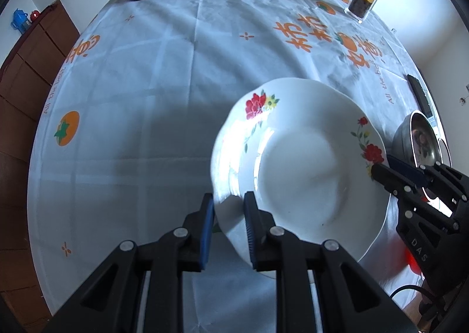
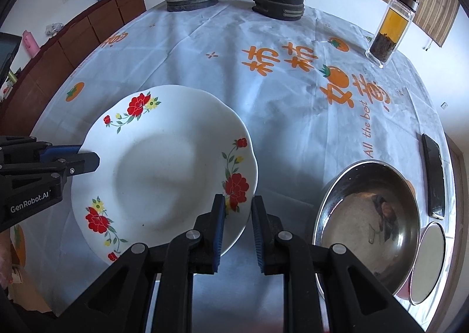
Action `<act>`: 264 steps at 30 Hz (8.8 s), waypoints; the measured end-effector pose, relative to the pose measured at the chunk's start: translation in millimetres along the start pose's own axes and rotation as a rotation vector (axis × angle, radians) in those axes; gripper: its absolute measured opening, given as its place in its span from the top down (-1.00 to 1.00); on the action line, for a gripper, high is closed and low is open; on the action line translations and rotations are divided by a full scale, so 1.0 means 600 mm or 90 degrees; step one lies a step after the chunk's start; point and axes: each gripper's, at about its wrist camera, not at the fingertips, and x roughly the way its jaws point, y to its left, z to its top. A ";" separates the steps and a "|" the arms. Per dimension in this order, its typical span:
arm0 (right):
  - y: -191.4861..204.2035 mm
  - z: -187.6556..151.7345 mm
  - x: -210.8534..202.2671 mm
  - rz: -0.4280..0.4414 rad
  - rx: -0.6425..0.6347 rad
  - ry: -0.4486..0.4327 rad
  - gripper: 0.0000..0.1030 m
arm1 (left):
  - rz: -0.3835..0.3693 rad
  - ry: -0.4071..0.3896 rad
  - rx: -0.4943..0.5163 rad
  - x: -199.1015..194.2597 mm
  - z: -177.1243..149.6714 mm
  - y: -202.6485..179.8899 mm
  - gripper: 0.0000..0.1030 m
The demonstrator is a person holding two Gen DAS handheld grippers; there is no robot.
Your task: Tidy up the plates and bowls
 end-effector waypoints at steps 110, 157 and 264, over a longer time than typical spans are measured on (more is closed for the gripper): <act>-0.245 -0.331 -0.158 -0.019 0.275 -0.018 0.81 | -0.191 0.103 0.289 -0.037 -0.152 -0.417 0.83; -0.241 -0.181 -0.223 -0.023 0.210 -0.106 0.81 | -0.172 -0.038 0.267 -0.145 -0.053 -0.372 0.83; -0.271 -0.072 -0.084 -0.007 0.171 -0.022 0.81 | -0.140 0.068 0.193 -0.026 0.026 -0.352 0.81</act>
